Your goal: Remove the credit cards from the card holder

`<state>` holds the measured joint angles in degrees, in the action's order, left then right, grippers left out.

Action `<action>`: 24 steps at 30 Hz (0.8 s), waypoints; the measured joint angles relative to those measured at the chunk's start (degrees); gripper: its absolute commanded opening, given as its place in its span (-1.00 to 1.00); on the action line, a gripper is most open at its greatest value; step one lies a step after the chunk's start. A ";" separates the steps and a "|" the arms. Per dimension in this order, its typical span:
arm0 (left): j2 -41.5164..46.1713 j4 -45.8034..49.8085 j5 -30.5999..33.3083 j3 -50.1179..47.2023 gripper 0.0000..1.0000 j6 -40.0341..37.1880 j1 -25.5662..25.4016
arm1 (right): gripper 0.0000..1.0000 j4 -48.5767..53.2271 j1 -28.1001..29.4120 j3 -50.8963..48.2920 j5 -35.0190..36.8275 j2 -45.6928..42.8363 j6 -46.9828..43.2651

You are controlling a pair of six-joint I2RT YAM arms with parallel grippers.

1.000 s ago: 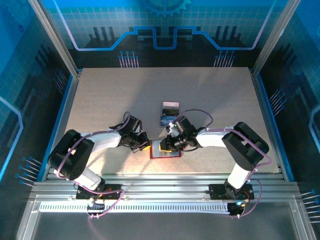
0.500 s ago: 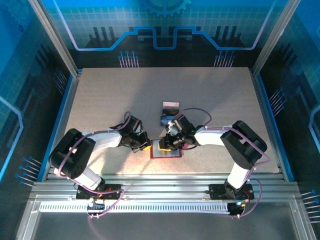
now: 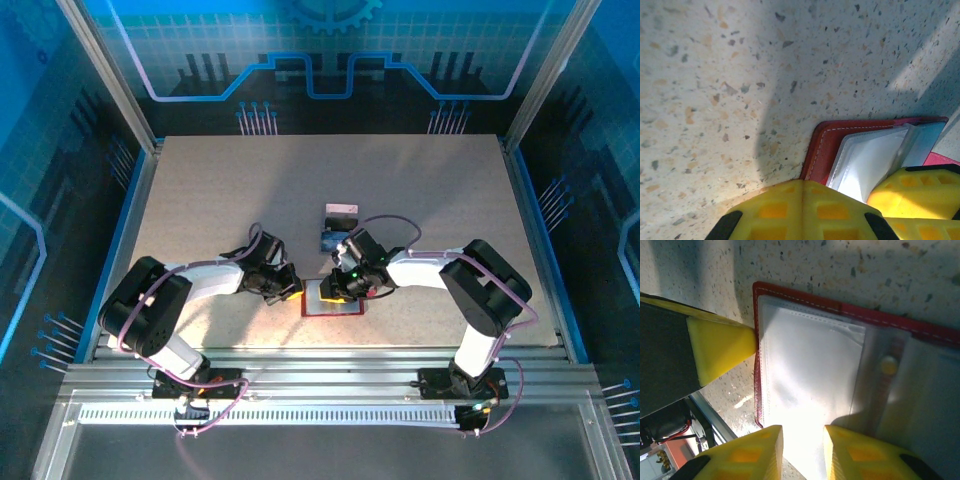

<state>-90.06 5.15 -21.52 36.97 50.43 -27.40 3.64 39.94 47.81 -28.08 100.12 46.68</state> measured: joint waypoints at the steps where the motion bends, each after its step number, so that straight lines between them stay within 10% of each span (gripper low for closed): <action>1: 0.00 0.00 0.00 0.00 -0.95 0.00 0.00 | -0.43 0.11 0.00 0.00 0.11 0.00 -0.11; 24: 0.50 0.94 0.28 0.04 -0.87 0.02 0.00 | -0.43 -0.04 -0.57 -1.25 1.51 -1.16 -0.13</action>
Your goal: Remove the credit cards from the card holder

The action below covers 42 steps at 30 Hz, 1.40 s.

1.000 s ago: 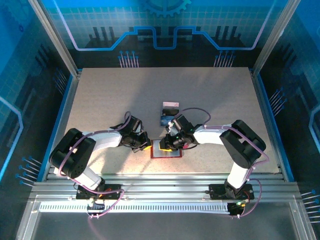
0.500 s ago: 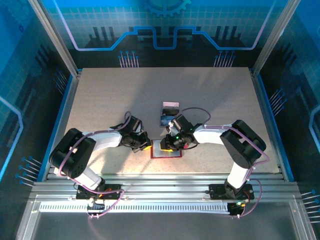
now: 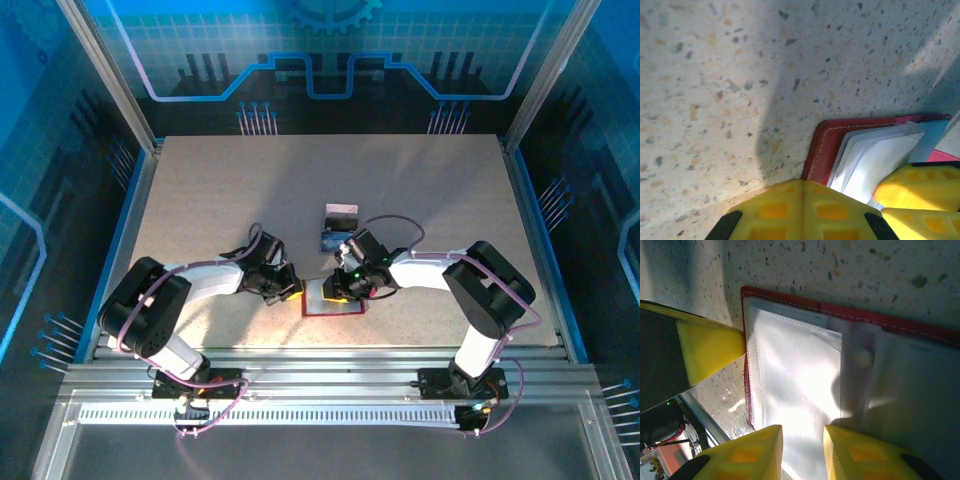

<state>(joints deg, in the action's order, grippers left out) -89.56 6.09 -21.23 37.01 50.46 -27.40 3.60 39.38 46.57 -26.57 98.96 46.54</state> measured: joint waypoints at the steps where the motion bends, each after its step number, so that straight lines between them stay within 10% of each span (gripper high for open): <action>1: 0.35 0.37 0.04 0.00 -0.85 0.02 0.00 | -0.43 -0.24 -0.09 -0.20 -0.04 -0.02 0.00; 17: 4.00 -0.24 -1.44 0.44 -0.41 1.92 -1.75 | -0.43 -2.91 -0.46 -1.73 -0.87 -0.17 0.44; 42: -1.27 -5.40 -4.15 0.44 -0.46 3.58 -2.56 | -0.49 -7.15 -1.75 -4.61 -2.56 -0.87 2.58</action>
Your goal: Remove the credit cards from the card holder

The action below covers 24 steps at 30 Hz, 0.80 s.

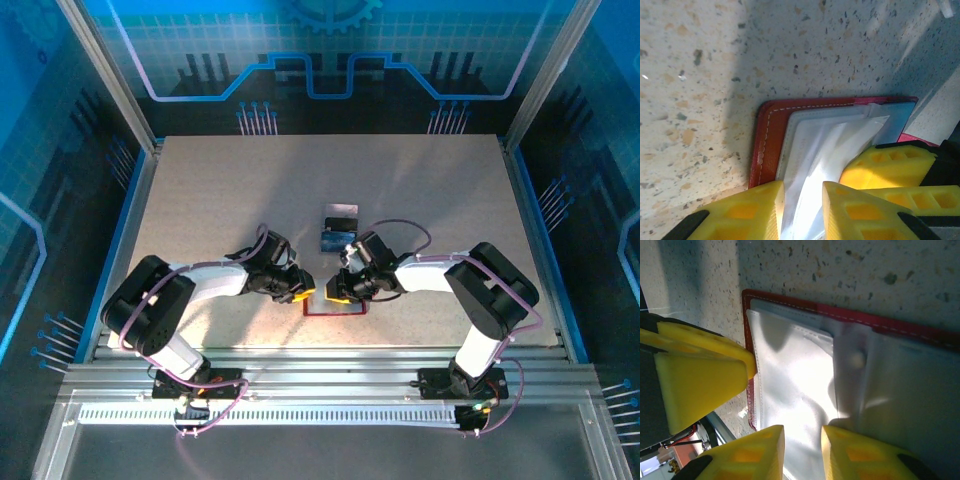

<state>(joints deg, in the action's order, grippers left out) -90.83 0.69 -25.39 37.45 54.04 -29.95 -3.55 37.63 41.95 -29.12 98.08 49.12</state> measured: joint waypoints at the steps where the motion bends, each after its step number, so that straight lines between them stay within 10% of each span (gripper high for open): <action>1: 0.00 0.00 0.00 0.00 -0.46 0.00 -0.02 | -0.49 -0.31 -0.11 -0.15 -0.11 0.00 0.24; 24: -1.51 -2.99 -2.99 0.76 -0.58 1.36 -1.44 | -0.53 -4.28 -0.96 -2.27 -1.81 0.00 1.92</action>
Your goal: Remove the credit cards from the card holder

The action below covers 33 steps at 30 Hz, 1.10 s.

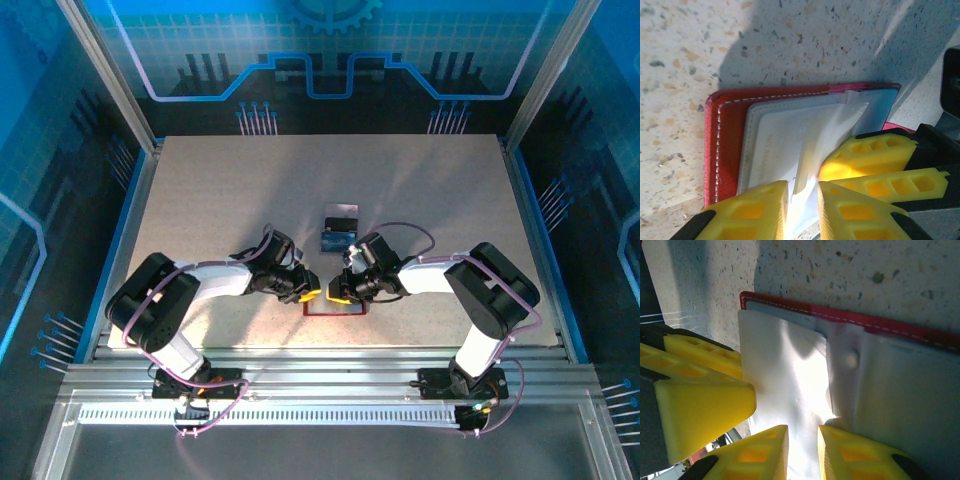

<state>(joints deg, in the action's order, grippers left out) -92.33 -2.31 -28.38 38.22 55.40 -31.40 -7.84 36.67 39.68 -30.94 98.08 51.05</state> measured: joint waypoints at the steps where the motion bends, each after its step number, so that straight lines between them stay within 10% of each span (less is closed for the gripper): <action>1: 0.00 -0.11 0.00 0.00 -0.61 0.07 -0.02 | -0.53 -0.02 0.00 0.00 0.00 0.00 0.00; 33: 0.04 1.14 -0.02 3.91 -0.46 -0.07 -0.52 | -0.47 10.49 -5.68 0.17 0.94 -12.04 -2.05</action>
<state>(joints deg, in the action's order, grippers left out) -92.29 -1.17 -28.40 42.13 55.33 -31.92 2.66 30.98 39.86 -30.00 86.04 48.99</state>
